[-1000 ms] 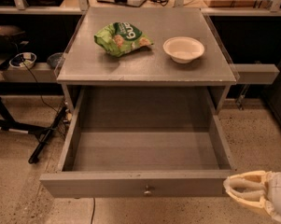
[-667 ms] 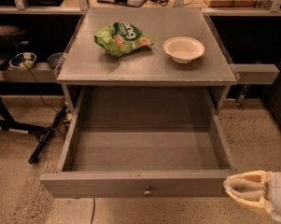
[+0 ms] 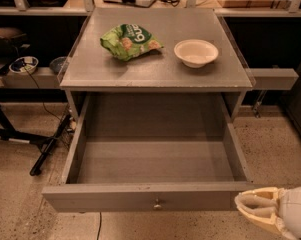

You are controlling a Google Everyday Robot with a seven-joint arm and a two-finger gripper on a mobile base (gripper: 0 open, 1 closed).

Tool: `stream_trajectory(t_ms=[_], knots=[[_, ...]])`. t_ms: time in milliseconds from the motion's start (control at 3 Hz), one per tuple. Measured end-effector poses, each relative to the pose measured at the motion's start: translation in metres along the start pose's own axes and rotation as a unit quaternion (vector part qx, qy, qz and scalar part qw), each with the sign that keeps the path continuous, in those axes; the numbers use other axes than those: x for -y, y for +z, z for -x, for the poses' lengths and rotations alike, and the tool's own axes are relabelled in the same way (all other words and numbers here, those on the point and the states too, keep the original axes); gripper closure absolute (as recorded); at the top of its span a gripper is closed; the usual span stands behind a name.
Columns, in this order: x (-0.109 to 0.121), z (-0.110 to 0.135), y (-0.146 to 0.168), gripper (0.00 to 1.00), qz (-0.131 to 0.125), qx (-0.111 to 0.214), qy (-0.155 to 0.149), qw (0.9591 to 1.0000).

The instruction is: Close top drawer

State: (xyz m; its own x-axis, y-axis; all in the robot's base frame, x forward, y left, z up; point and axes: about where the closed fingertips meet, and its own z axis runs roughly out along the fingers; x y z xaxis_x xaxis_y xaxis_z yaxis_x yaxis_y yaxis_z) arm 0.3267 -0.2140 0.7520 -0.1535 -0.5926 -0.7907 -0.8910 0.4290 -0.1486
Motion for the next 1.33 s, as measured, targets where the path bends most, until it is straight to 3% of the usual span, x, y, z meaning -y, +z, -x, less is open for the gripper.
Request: stream_trajectory(t_ms=[1333], knots=[[-0.001, -0.051, 0.039, 1.00, -0.009, -0.004, 0.057, 0.9983]])
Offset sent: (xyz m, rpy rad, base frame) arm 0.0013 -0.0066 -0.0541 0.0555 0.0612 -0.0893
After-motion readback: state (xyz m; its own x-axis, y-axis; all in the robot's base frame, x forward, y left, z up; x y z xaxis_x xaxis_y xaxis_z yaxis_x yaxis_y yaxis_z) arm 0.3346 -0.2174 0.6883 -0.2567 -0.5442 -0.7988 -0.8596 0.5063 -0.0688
